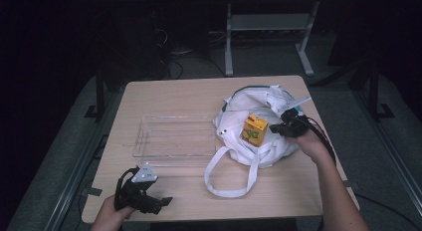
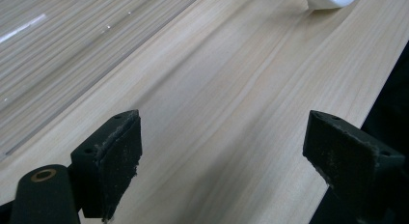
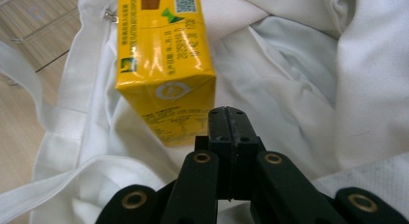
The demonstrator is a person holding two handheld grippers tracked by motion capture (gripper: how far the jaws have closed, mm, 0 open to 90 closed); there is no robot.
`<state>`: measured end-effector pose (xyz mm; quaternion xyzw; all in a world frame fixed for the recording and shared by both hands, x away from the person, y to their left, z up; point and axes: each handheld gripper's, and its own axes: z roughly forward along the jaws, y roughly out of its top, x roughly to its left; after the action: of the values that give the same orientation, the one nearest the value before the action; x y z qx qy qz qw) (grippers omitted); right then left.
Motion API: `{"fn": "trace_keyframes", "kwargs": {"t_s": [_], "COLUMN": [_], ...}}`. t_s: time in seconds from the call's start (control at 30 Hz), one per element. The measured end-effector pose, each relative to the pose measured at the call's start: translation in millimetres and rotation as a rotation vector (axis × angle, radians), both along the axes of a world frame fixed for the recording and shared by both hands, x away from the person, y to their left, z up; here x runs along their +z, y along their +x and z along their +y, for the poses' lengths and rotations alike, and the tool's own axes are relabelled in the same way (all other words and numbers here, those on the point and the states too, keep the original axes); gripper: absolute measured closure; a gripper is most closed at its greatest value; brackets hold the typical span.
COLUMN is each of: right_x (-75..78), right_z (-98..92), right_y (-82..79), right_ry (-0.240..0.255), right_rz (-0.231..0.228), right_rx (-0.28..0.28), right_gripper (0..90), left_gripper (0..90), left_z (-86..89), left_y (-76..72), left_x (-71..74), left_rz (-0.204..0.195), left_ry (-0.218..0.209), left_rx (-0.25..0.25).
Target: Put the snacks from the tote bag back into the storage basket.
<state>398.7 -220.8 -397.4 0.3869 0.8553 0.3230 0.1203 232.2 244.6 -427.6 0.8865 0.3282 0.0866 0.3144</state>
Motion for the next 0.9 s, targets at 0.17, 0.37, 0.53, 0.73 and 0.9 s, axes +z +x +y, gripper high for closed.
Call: {"fn": "trace_keyframes", "kwargs": {"t_s": [0.17,0.37,0.53,0.73,0.9], "right_x": [-2.0,-3.0,-3.2,-2.9,-3.1], "right_z": [1.7,3.2,2.1,1.5,1.2], "right_y": [7.1,10.2,8.5,7.4,6.4], "right_ry": [-0.003,-0.005,-0.005,-0.013,-0.001], "right_rz": [-0.002,0.006,0.016,0.008,0.019], "right_rx": [0.009,0.03,0.054,0.079,0.099], "right_gripper": [89.6,89.6,89.7,89.7,89.7], "left_gripper": [13.3,13.3,13.3,13.3,13.3], "left_z": [3.7,5.6,4.5,3.5,3.1], "left_y": [-5.1,-6.9,-6.4,-5.4,-5.4], "left_x": [-0.6,-0.7,-1.1,-1.4,-1.3], "left_rz": [0.009,0.009,0.01,0.014,0.014], "left_ry": [-0.001,0.001,0.002,0.004,0.003], "left_rx": [0.028,0.033,0.028,0.022,0.022]}}
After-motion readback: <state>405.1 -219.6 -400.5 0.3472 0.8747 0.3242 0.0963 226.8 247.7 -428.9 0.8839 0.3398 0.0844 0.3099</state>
